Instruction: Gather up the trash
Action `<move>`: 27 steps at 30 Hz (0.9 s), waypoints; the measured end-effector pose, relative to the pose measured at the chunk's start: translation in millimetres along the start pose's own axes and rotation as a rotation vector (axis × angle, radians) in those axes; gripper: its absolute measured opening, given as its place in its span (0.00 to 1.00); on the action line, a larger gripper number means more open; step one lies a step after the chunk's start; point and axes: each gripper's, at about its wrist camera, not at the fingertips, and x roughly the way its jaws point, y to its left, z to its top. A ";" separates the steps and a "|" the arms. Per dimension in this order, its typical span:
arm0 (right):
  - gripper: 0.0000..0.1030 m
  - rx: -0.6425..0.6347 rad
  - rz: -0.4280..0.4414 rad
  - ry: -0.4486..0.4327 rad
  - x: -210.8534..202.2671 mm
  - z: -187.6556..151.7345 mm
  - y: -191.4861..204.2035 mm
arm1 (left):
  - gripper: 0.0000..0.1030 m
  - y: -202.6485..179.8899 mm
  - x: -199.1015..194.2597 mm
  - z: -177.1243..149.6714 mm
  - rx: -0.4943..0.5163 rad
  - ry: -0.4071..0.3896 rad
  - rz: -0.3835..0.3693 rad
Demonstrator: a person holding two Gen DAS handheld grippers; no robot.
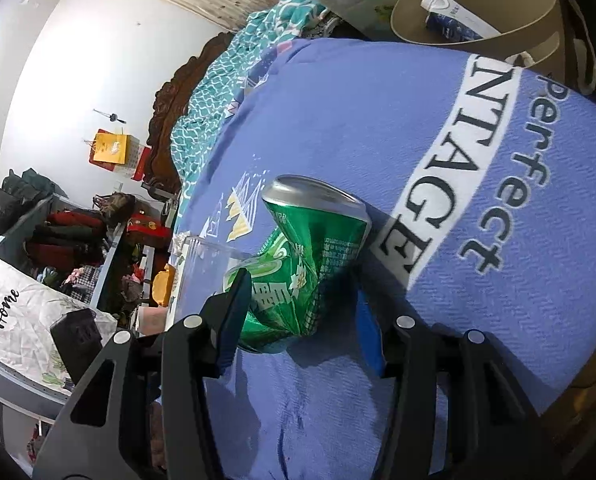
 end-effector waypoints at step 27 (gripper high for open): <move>0.21 0.246 0.041 -0.294 -70.9 103.8 -98.3 | 0.59 -172.8 92.7 157.1 0.307 0.076 -0.230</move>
